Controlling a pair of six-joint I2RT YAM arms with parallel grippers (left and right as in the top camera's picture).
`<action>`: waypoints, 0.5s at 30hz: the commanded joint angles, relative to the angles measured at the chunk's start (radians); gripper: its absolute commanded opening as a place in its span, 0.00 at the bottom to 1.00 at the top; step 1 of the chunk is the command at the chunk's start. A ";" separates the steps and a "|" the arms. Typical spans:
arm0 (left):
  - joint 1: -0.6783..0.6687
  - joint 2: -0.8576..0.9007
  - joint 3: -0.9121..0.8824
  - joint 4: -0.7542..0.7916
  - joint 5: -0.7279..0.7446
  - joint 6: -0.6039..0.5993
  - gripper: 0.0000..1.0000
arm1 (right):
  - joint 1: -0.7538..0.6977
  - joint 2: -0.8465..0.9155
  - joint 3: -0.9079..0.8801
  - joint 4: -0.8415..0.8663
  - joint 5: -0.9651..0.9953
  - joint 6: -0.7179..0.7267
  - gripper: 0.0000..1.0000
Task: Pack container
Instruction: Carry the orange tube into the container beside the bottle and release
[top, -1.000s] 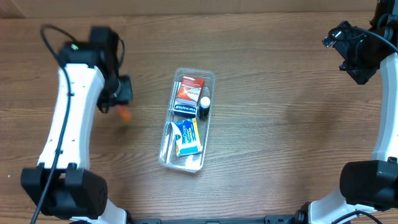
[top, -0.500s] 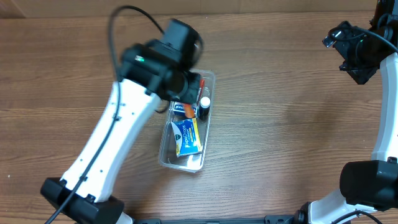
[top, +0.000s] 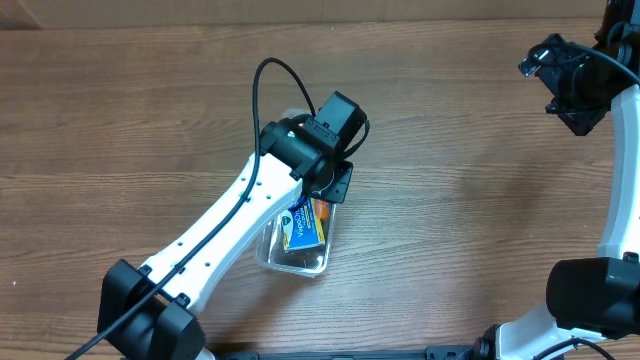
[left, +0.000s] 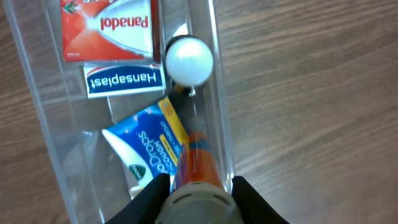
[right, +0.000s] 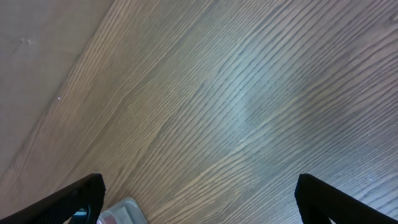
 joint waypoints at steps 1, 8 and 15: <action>-0.006 -0.005 -0.081 0.075 -0.063 -0.013 0.34 | -0.001 -0.010 0.015 0.005 -0.005 -0.007 1.00; -0.006 -0.005 -0.109 0.154 -0.056 -0.014 0.34 | -0.001 -0.010 0.015 0.005 -0.005 -0.007 1.00; -0.006 -0.042 -0.075 0.148 -0.051 0.002 0.36 | -0.001 -0.010 0.015 0.005 -0.005 -0.007 1.00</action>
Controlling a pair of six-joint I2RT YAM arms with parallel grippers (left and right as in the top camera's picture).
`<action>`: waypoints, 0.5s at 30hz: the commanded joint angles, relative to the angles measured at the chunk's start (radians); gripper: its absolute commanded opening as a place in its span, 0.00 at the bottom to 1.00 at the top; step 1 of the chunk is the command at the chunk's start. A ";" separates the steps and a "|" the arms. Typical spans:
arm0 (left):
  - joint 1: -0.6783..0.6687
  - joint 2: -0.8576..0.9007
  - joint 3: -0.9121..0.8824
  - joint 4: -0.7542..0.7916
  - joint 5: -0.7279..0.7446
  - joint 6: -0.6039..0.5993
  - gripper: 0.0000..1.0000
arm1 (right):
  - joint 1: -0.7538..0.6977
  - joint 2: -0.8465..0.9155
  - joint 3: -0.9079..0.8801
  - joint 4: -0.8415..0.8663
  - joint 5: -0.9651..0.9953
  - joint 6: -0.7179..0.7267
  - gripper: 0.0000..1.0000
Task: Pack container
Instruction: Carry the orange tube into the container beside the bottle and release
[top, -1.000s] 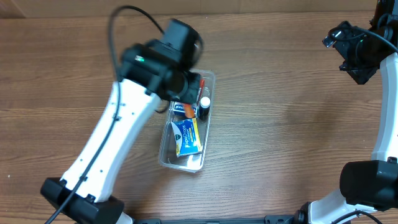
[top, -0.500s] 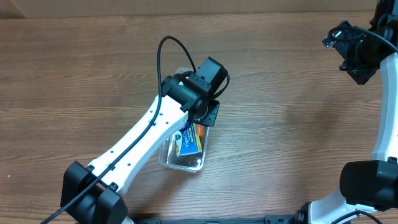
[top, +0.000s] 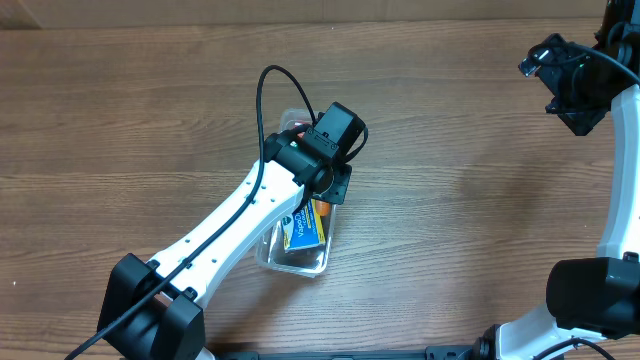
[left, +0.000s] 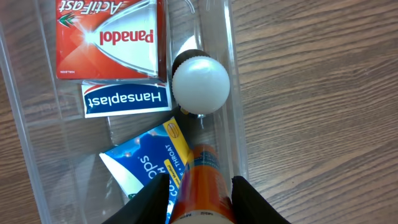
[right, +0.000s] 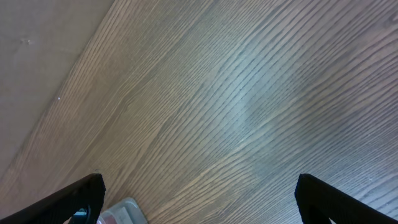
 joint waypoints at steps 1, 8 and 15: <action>-0.006 -0.043 0.040 -0.002 -0.005 0.002 0.37 | -0.001 -0.010 0.015 0.005 -0.006 -0.007 1.00; -0.006 -0.043 0.042 0.016 -0.005 0.016 0.33 | -0.001 -0.010 0.015 0.005 -0.005 -0.007 1.00; -0.006 -0.045 0.042 0.005 0.013 0.015 0.17 | -0.001 -0.010 0.015 0.005 -0.005 -0.007 1.00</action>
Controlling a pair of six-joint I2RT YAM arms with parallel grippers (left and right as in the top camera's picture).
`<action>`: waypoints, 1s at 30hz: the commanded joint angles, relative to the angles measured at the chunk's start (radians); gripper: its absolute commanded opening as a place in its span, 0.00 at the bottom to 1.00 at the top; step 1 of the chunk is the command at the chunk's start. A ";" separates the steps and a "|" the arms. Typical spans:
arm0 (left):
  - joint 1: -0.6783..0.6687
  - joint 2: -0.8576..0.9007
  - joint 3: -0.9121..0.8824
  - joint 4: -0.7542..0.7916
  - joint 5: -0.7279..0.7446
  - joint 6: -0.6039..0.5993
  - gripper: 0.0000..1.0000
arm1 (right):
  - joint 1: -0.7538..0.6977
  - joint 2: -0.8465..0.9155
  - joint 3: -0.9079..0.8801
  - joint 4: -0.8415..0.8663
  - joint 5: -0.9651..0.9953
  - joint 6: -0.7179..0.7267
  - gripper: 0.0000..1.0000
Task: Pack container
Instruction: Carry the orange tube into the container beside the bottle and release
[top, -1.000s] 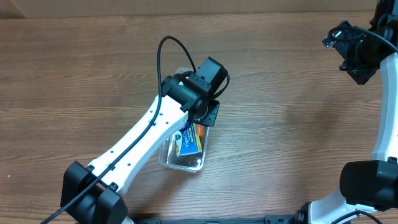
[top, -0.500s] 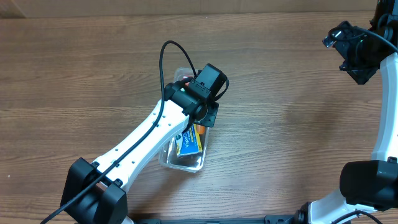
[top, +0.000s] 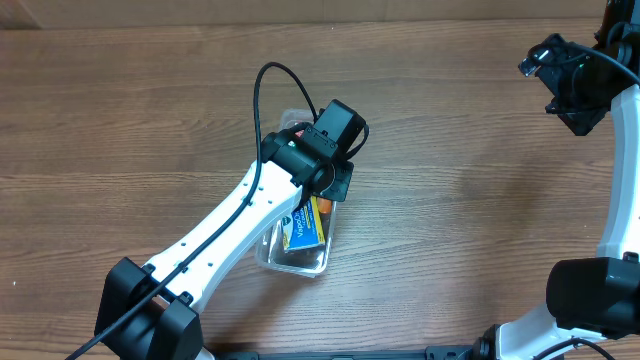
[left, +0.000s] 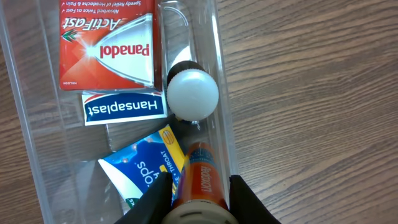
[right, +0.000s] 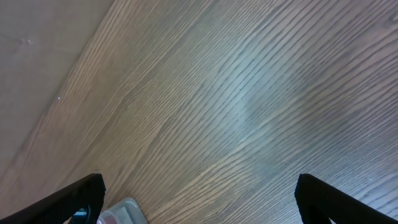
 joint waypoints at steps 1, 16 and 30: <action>-0.006 -0.032 0.028 -0.004 0.005 0.008 0.16 | -0.001 -0.010 0.015 0.005 -0.005 -0.007 1.00; -0.006 -0.041 0.080 -0.010 -0.061 0.016 0.11 | -0.001 -0.010 0.015 0.005 -0.005 -0.007 1.00; -0.006 -0.041 -0.005 0.054 -0.095 0.012 0.17 | -0.001 -0.010 0.015 0.005 -0.005 -0.007 1.00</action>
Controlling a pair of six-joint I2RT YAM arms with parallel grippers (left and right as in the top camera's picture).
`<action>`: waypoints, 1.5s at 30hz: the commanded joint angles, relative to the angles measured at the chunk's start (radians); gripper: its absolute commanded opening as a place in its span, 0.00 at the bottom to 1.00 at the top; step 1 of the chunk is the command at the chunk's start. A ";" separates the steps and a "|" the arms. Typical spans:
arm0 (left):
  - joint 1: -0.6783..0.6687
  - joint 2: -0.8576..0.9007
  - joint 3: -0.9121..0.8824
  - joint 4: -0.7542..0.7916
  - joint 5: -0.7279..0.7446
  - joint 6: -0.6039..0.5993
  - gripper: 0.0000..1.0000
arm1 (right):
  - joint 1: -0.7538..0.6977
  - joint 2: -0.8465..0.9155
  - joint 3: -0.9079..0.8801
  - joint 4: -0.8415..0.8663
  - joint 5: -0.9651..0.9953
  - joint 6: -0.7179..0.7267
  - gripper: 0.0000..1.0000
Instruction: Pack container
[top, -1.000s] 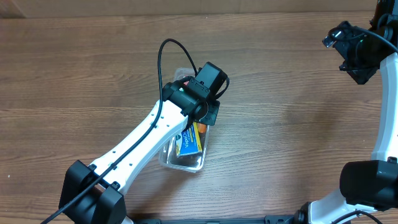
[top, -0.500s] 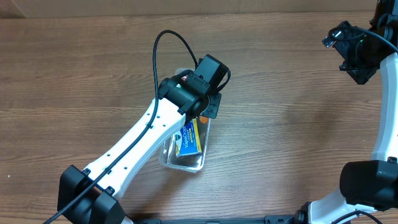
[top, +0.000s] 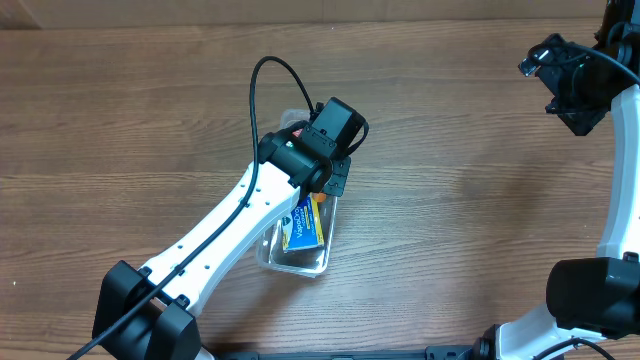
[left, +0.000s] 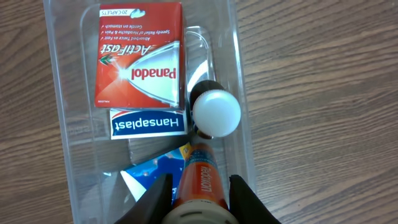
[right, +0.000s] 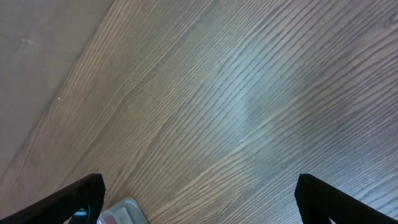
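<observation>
My left gripper (left: 198, 188) is shut on an orange tube (left: 199, 174) with a white cap, held over the near right part of a clear plastic container (left: 62, 130). The tube's far end points at a white round-capped bottle (left: 216, 113) by the right wall. Also inside lie a red Panadol box (left: 140, 56), a Hansaplast pack (left: 148, 124) and a blue packet (left: 152, 174). In the overhead view the left gripper (top: 332, 178) covers the container's far end (top: 298, 262). My right gripper (right: 199, 196) stands open high over bare table at the far right (top: 566, 88).
A wooden table (top: 470, 210) surrounds the container on all sides. The left arm (top: 230, 235) crosses from the front left edge to the container. A corner of the container (right: 121, 211) shows at the bottom of the right wrist view.
The left gripper, still shut on the orange tube, sits higher and a little farther back; the whole Panadol box and the container's far wall now show. The right arm has not moved.
The left gripper was low in the container with the orange tube against the right wall beside the white-capped bottle. At each later moment it held the tube a bit higher, showing more of the container. The right gripper stayed open and still.
</observation>
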 joint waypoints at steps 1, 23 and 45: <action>-0.007 -0.030 -0.003 0.020 -0.008 0.012 0.17 | 0.000 -0.010 0.015 0.005 -0.005 -0.007 1.00; -0.007 -0.031 -0.087 0.111 0.052 -0.018 0.65 | 0.000 -0.010 0.015 0.005 -0.005 -0.007 1.00; 0.280 -0.463 0.931 -0.773 -0.215 0.024 1.00 | 0.000 -0.010 0.015 0.005 -0.005 -0.007 1.00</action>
